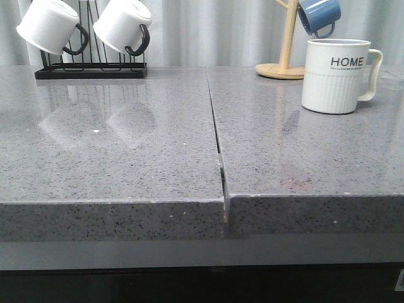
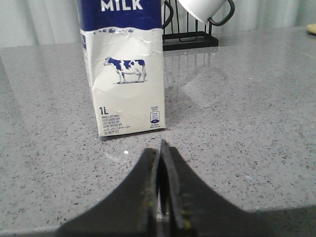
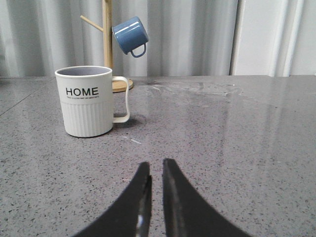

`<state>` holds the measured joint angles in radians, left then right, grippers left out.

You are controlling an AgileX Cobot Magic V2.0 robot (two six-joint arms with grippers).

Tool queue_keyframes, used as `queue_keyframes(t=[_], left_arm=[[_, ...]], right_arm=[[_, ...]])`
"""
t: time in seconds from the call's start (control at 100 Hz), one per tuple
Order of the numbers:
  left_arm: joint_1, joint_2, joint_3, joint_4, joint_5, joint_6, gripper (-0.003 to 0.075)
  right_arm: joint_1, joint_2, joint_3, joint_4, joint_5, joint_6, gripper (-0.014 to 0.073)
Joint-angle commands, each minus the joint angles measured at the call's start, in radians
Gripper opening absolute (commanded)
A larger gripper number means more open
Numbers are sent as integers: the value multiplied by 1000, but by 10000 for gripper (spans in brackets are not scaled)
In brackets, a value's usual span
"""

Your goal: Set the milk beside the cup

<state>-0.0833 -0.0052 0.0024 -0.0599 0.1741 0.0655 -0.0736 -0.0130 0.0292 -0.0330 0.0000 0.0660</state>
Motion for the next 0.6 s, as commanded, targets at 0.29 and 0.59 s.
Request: queue_keyframes(t=[0.29,0.59], left_arm=[[0,-31,41,0,-80,-4,-21],[0,-31,41,0,-80,-4,-20]], right_arm=[[2,-17,-20,-13,-86,-5,76],[2,-17,-24,-13,-169,-4,76]])
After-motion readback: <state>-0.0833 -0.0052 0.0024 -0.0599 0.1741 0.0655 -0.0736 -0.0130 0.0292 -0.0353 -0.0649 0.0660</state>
